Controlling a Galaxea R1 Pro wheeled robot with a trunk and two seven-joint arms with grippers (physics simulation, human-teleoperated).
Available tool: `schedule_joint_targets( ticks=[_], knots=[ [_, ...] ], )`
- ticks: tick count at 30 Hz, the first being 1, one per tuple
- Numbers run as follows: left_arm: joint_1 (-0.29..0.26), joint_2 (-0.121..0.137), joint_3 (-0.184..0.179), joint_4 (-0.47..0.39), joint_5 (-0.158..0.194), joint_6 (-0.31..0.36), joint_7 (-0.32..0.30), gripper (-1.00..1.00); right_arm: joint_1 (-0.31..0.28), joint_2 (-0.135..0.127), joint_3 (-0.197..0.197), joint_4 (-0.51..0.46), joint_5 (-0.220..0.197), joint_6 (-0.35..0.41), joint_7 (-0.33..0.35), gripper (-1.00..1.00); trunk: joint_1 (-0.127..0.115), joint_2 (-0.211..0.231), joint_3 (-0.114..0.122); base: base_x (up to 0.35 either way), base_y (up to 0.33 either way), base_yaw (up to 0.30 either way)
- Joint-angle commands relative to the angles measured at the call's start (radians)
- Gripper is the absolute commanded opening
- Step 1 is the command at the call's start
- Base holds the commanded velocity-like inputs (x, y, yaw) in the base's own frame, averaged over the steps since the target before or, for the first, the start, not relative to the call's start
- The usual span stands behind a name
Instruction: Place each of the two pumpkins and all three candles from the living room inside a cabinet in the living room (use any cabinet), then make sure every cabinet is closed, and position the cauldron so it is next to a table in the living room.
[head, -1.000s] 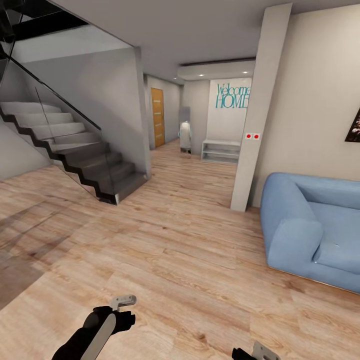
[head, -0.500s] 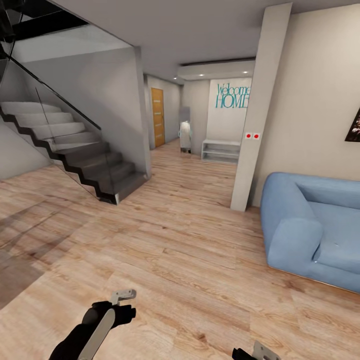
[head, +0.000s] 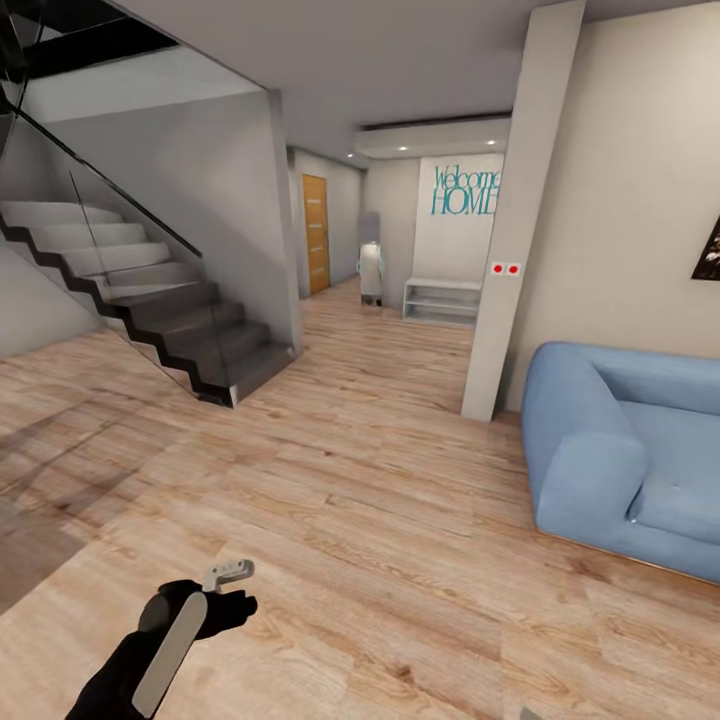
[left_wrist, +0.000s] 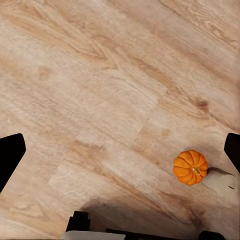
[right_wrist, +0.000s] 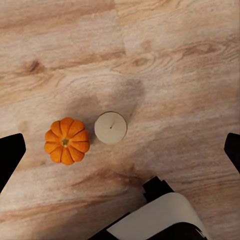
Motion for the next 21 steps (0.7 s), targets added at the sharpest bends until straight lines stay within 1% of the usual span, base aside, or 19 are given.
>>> schedule_joint_targets(
  ticks=[1,3,4,5,8,10,21],
  knots=[
    [-0.001,0.001,0.002,-0.009,0.011,0.014,0.01,1.0,-0.001,-0.002,0.005,-0.002,-0.002,0.006,-0.008,1.0,0.004,-0.008,-0.004,0.0,0.0,0.0],
    [-0.001,0.002,0.01,-0.031,0.011,0.043,0.01,1.0,-0.001,-0.002,0.005,-0.002,-0.002,0.006,-0.008,1.0,0.012,-0.022,-0.011,0.0,0.0,0.0],
    [-0.001,0.002,0.029,-0.057,0.011,0.081,0.01,1.0,-0.001,-0.002,0.004,-0.003,-0.002,0.006,-0.008,1.0,0.016,-0.029,-0.014,0.0,0.0,0.0],
    [0.0,0.001,0.046,-0.072,0.013,0.102,0.009,1.0,-0.001,-0.002,0.004,-0.003,-0.002,0.006,-0.008,1.0,0.019,-0.036,-0.017,0.0,0.0,0.0],
    [0.0,0.0,0.075,-0.094,0.013,0.13,0.009,1.0,-0.001,-0.002,0.004,-0.003,-0.002,0.006,-0.008,1.0,0.031,-0.057,-0.026,0.0,0.0,0.0],
    [0.0,0.001,0.086,-0.102,0.014,0.139,0.009,1.0,-0.001,-0.001,0.005,-0.003,-0.002,0.006,-0.008,1.0,0.039,-0.071,-0.033,0.0,0.0,0.0],
    [-0.001,-0.011,0.085,-0.107,0.015,0.143,0.009,1.0,-0.002,0.001,0.01,0.001,-0.001,0.013,-0.008,1.0,0.081,-0.148,-0.067,0.0,0.0,0.0]
  ],
)
